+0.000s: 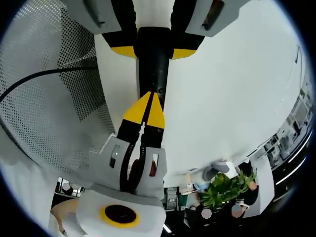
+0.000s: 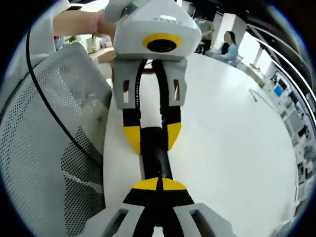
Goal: Press the specified remote control buttons in sequence, fully releasing each button before pressing the next.
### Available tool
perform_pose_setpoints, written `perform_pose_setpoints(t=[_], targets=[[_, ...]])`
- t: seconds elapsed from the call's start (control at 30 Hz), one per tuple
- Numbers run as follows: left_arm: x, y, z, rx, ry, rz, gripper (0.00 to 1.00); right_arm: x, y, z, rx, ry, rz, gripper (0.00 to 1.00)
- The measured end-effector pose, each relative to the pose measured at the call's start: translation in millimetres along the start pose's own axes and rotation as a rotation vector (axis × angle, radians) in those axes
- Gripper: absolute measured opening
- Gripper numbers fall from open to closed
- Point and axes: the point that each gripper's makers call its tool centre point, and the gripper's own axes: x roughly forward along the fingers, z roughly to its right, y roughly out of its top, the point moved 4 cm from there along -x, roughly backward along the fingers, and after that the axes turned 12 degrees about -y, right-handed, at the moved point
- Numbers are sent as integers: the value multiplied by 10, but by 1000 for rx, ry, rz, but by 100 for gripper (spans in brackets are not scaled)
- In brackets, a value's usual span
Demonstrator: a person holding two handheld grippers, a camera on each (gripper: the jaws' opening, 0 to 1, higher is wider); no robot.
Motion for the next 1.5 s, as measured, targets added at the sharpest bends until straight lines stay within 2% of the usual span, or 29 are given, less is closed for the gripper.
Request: perform_pose_setpoints(t=[0.2, 0.47, 0.53, 0.67, 0.77, 0.87, 1.07, 1.13, 1.17, 1.27, 1.4, 1.43, 1.5], targets=[[0, -1, -1, 1, 0, 0, 24, 9, -3, 5, 6, 16, -6, 0], [0, 1, -3, 3, -4, -3, 24, 27, 15, 2, -57, 25, -35, 0], [2, 0, -2, 3, -3, -4, 24, 28, 15, 10, -48, 25, -38, 0], [2, 0, 0, 1, -2, -3, 24, 25, 11, 23, -18, 36, -35, 0], [4, 0, 2, 1, -1, -4, 24, 17, 9, 47, 93, 77, -31, 0], [3, 0, 3, 0, 0, -2, 24, 38, -50, 157, 53, 28, -51, 0], [2, -1, 0, -2, 1, 5, 24, 37, 36, 171, 119, 69, -21, 0], [1, -2, 1, -2, 2, 7, 24, 79, 33, 123, 110, 90, -39, 0], [1, -2, 1, -2, 2, 8, 24, 92, 32, 131, 82, 75, -43, 0], [-1, -1, 0, -3, 3, 10, 24, 79, 26, 136, 96, 98, -73, 0], [1, -1, 1, -5, 6, 15, 24, 97, 19, 168, 242, 132, -132, 0], [1, -1, 2, -5, 7, 16, 24, 110, 23, 188, 229, 136, -133, 0], [2, 0, 3, -5, 8, 17, 24, 120, 22, 189, 257, 140, -150, 0]])
